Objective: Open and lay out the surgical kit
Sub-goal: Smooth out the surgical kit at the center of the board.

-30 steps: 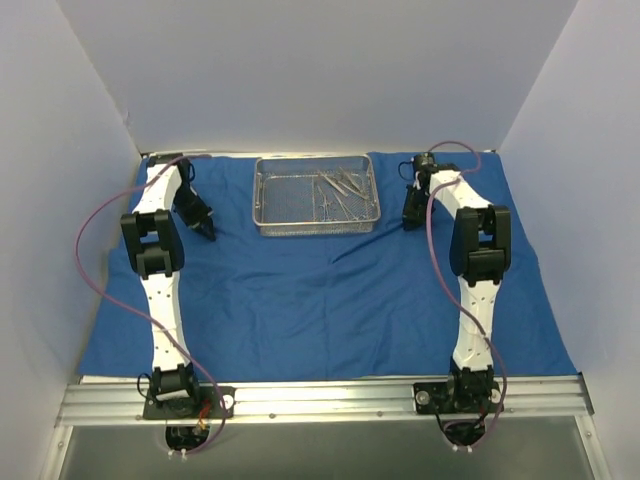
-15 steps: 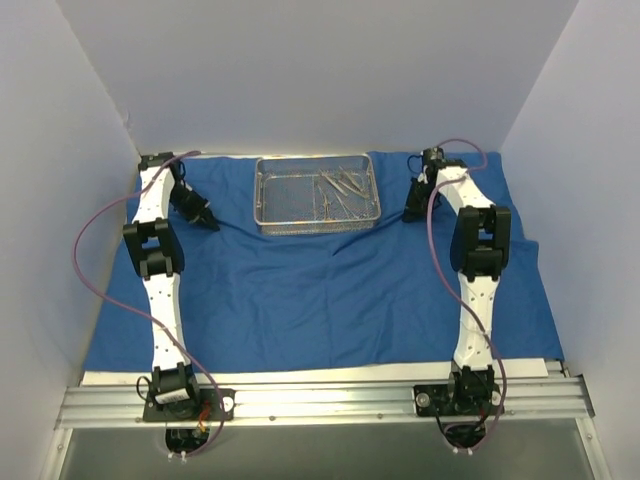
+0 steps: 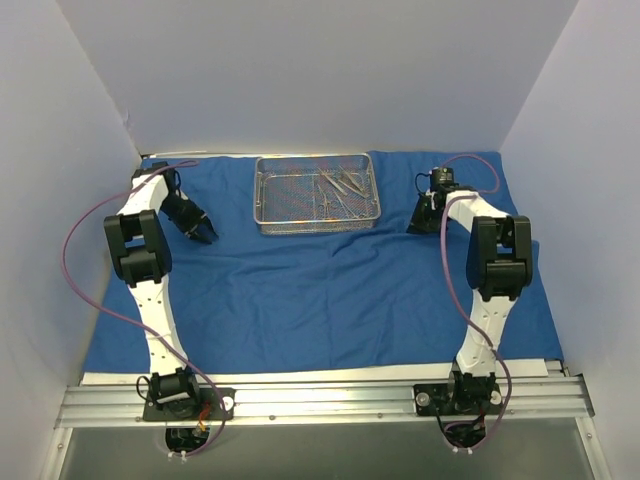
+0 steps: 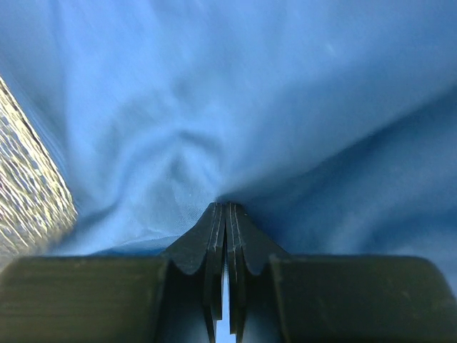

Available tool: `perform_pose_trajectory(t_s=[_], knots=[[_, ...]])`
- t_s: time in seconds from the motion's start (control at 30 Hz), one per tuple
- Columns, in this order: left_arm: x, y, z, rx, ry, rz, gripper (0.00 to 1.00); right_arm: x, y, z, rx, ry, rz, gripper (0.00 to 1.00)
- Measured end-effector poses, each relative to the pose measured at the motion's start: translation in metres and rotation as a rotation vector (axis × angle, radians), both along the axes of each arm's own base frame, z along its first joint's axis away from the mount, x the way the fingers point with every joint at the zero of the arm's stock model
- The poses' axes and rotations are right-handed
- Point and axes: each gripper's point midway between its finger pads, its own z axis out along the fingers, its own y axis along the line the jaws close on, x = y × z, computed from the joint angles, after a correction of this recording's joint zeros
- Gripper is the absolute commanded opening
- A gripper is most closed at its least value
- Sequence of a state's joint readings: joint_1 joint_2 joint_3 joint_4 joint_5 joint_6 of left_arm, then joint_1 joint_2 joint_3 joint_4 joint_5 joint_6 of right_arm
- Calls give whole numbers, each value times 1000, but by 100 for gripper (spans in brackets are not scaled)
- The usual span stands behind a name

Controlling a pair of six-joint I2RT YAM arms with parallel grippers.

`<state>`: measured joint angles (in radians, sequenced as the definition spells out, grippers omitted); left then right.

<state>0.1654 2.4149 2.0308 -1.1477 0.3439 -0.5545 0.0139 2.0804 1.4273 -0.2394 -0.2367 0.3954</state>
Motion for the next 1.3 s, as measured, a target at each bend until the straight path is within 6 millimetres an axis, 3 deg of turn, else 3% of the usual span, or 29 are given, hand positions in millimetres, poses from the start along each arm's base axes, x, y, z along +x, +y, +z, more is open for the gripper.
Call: perform_pose_trajectory(t_s=[0.23, 0.33, 0.37, 0.43, 0.53, 0.67, 0.73, 0.9, 0.97, 1.0, 1.3], knots=[[3, 8, 4, 58, -42, -44, 41, -9, -4, 4, -23, 11, 14, 3], [13, 17, 17, 107, -109, -57, 46, -15, -9, 6, -54, 44, 15, 10], [17, 18, 24, 116, -138, -56, 46, -17, -11, 7, -65, 57, 13, 18], [30, 19, 41, 128, -208, -54, 47, -18, -14, 11, -82, 72, 10, 23], [63, 17, 68, 136, -333, -51, 43, -2, -18, 27, -106, 61, 3, 29], [98, 6, 84, 125, -431, -47, 33, 47, -21, 52, -119, -43, -10, 31], [103, 0, 75, 111, -418, -35, 30, 61, -23, 53, -129, -61, -15, 30], [93, -9, 27, 87, -278, -7, 26, 65, -26, 25, -149, -9, -6, 2], [85, -11, 7, 90, -208, -4, 23, 60, -26, 8, -150, 31, -4, 0], [83, -12, 2, 86, -189, 1, 22, 64, -26, 10, -148, 20, -5, 0], [97, -10, -2, 29, -170, 29, 16, 92, -24, 6, -126, -7, -12, 0]])
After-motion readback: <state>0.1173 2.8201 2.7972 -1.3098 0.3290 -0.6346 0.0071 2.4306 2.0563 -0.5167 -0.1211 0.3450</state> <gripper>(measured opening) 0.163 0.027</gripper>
